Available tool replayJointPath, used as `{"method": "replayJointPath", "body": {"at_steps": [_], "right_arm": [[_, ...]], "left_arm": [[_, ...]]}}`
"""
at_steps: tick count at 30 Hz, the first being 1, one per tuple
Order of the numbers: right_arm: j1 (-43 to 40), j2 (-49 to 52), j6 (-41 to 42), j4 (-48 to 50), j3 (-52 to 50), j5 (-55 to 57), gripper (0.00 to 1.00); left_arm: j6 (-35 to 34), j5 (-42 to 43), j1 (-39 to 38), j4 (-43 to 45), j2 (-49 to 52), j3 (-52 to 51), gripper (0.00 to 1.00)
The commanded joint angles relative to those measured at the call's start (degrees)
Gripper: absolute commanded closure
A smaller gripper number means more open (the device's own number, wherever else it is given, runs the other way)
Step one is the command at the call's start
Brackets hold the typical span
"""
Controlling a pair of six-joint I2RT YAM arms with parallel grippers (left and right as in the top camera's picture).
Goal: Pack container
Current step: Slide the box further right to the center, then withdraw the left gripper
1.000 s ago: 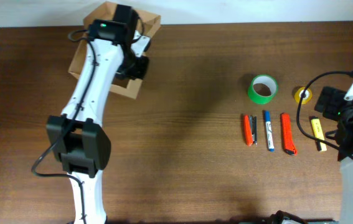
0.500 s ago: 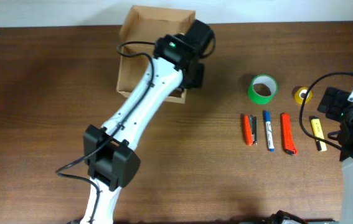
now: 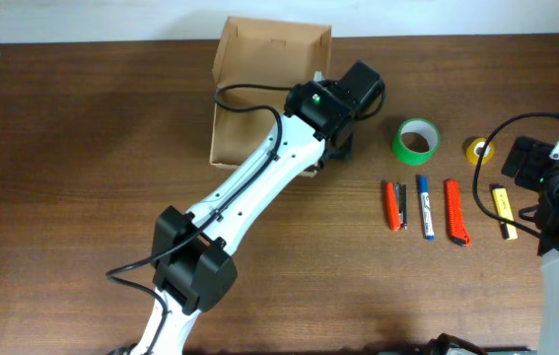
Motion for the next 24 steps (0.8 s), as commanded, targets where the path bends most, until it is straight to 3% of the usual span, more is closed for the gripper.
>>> {"method": "replayJointPath", "body": {"at_steps": [1,8,24], "right_arm": [[-0.42,0.22,0.24,0.33,1.44,-1.36,0.01],[-0.42,0.22,0.26,-0.57,1.44,-2.62,0.01],[-0.42,0.20,0.26,-0.98,1.44,-2.67,0.01]], "left_arm": [[-2.56,-1.53,0.24,0.55,0.15,-2.21,0.98],[-5.29,12.46,4.24,-2.82,0.15,-3.17,0.98],[-2.01,8.68,2.23,0.90,8.26,-3.50,0.98]]}}
